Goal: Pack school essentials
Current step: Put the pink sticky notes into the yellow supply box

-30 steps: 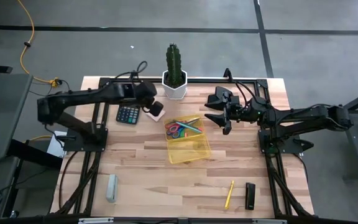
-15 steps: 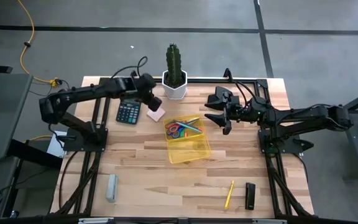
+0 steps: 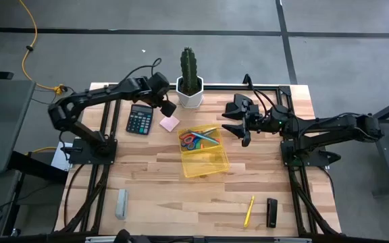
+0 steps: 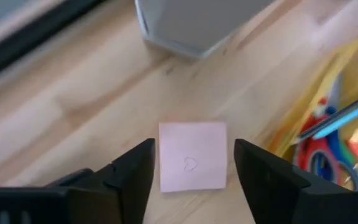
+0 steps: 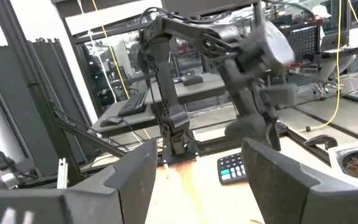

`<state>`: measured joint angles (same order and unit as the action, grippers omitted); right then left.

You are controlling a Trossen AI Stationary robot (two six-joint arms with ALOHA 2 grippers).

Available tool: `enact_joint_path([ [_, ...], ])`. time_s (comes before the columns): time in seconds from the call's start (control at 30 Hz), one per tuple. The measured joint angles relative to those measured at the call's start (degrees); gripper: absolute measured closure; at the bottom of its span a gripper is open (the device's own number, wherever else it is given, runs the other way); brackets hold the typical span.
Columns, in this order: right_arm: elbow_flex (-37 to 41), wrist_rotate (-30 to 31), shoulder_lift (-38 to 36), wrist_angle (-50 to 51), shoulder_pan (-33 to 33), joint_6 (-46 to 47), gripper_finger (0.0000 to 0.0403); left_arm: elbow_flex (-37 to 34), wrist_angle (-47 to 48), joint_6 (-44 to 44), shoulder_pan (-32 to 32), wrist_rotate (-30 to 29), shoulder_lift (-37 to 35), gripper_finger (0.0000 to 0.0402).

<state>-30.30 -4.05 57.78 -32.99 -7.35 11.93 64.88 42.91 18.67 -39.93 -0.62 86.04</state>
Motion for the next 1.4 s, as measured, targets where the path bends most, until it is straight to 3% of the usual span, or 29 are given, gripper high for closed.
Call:
enact_joint_path([
  [0.3,0.0,0.0,0.0,0.53,0.0,1.56,0.0176,0.0,0.64,0.68,-0.49,5.29,10.57,0.0168],
  [0.5,0.0,0.0,0.0,0.5,0.01,1.54,0.0176,0.0,0.57,0.84,-0.56,5.4,15.99,0.0167],
  [0.97,0.0,1.03,0.0,0.4,0.01,1.72,0.0176,0.26,-2.18,1.21,-0.52,7.35,22.42,0.0172],
  [1.1,0.0,1.03,0.0,0.4,0.02,1.72,0.0176,0.2,-2.03,0.54,0.18,5.04,22.49,0.0219],
  [1.3,0.0,1.03,0.0,0.48,0.01,1.72,0.0176,0.17,-2.24,-2.86,0.41,3.94,22.54,0.0368],
  [1.4,0.0,1.03,0.0,0.53,0.0,1.72,0.0176,0.09,-2.38,-3.09,0.41,3.48,22.0,0.039],
])
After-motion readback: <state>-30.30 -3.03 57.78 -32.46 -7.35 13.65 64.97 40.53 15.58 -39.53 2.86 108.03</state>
